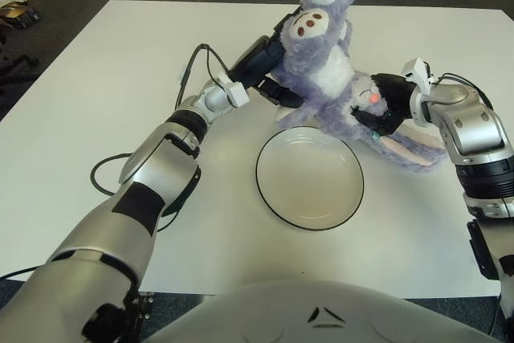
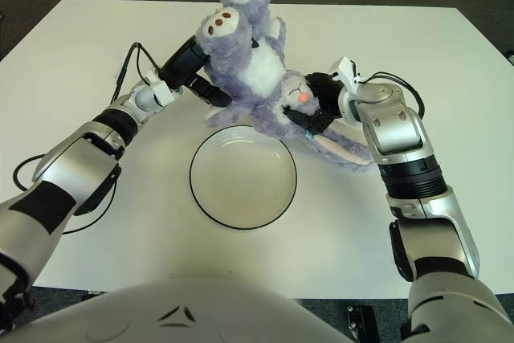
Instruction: Put the doll into the plate.
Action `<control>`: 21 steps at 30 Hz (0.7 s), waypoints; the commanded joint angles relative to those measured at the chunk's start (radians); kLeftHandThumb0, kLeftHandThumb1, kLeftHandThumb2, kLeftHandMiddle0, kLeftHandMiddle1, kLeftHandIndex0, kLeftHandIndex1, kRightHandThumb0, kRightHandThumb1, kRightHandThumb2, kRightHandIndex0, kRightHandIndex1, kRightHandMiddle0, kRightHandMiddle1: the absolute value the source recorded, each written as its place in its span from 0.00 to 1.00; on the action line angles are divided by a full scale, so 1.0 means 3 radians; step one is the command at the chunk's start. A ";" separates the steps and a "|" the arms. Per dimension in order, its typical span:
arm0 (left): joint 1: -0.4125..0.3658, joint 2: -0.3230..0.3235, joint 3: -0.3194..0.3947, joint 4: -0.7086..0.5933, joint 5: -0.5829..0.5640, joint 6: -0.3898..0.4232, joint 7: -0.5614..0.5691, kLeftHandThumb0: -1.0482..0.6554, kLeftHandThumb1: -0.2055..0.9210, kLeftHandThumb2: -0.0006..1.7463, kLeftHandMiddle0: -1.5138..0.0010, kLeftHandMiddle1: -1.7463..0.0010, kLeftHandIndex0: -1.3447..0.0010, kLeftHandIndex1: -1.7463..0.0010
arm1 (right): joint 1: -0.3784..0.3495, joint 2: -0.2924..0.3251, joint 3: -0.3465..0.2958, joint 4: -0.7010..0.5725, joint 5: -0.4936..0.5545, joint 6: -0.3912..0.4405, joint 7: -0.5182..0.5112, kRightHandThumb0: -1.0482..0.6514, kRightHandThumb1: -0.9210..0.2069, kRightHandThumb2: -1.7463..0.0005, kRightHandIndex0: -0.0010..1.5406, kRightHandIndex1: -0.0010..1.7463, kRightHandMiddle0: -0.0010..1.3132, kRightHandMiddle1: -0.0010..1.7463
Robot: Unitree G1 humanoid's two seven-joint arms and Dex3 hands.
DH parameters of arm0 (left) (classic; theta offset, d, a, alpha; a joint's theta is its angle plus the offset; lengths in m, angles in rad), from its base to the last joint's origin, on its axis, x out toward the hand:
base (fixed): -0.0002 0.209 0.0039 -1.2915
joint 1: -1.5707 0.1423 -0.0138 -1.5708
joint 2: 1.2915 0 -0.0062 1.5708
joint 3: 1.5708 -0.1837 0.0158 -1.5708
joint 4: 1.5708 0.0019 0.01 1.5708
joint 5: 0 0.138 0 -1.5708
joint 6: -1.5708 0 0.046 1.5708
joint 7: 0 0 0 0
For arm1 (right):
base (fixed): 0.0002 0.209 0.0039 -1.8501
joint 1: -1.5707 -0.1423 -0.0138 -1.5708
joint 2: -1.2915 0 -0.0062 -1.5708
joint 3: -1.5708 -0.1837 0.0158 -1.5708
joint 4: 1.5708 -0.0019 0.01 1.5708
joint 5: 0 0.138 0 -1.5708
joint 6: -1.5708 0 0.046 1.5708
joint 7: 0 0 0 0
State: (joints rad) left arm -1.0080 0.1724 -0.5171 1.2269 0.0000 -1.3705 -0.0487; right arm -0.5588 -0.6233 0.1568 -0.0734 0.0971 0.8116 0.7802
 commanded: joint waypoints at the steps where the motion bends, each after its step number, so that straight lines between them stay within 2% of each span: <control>1: 0.0175 -0.0066 0.0187 -0.0241 -0.0273 0.0298 -0.0575 0.15 0.63 0.43 0.96 0.98 0.70 0.23 | -0.0045 -0.0053 0.0014 -0.0214 0.0038 0.0058 0.0016 0.94 0.71 0.11 0.50 1.00 0.67 1.00; 7: 0.0269 -0.0081 0.0441 -0.0437 -0.0029 0.0416 -0.0503 0.16 0.61 0.44 0.94 0.97 0.66 0.22 | -0.0042 -0.0040 -0.0016 -0.0219 0.0112 0.0086 0.0057 0.94 0.71 0.12 0.50 1.00 0.68 1.00; 9: 0.0300 -0.0089 0.0529 -0.0507 0.0163 0.0454 -0.0339 0.27 0.60 0.47 0.91 0.96 0.54 0.22 | -0.0036 -0.0031 -0.0026 -0.0199 0.0141 0.0070 0.0073 0.94 0.71 0.12 0.50 1.00 0.68 1.00; 11: 0.0327 -0.0102 0.0602 -0.0563 0.0305 0.0489 -0.0238 0.31 0.59 0.49 0.90 0.95 0.49 0.22 | -0.0037 -0.0029 -0.0030 -0.0184 0.0158 0.0063 0.0085 0.94 0.71 0.12 0.50 1.00 0.68 1.00; 17: 0.0375 -0.0131 0.0733 -0.0684 0.0697 0.0608 0.0027 0.34 0.54 0.54 0.86 0.93 0.43 0.22 | -0.0050 -0.0022 -0.0043 -0.0136 0.0195 0.0044 0.0119 0.94 0.71 0.12 0.50 1.00 0.67 1.00; 21: 0.0365 -0.0165 0.0741 -0.0694 0.0813 0.0700 0.0036 0.33 0.51 0.56 0.84 0.91 0.41 0.22 | -0.0032 -0.0005 -0.0097 -0.0128 0.0246 0.0024 0.0110 0.94 0.70 0.12 0.49 1.00 0.64 1.00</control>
State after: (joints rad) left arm -0.9147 0.1358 -0.2904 1.0207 0.1946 -1.1895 -0.0326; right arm -0.5585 -0.6327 0.1524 -0.1056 0.1365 0.8391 0.8043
